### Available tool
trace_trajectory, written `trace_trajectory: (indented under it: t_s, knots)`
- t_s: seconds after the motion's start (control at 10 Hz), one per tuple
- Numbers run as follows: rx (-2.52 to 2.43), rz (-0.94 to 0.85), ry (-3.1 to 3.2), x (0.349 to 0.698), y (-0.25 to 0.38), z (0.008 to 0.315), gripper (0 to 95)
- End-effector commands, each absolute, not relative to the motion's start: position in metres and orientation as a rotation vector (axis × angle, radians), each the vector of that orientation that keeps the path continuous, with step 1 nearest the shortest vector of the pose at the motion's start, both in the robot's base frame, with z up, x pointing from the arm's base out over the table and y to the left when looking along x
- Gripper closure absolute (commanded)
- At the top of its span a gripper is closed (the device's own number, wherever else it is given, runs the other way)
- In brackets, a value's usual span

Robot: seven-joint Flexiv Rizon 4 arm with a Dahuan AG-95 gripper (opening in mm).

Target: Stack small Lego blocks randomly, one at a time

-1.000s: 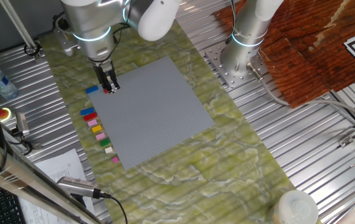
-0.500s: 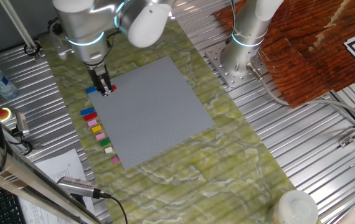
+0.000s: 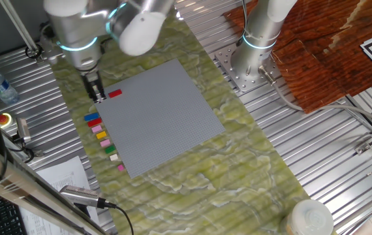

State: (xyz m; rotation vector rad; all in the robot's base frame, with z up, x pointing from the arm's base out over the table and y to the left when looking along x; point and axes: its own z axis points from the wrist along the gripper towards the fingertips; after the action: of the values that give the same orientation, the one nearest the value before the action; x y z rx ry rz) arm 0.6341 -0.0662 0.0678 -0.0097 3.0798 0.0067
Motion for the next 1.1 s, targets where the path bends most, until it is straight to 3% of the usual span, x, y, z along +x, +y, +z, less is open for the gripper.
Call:
trace_trajectory:
  t_s: [0.1, 1.1]
  knots:
    - [-0.017, 0.0, 3.068, 0.638, -0.07, 0.064, 76.0]
    - [-0.014, -0.007, 3.045, 0.667, -0.071, 0.039, 76.0]
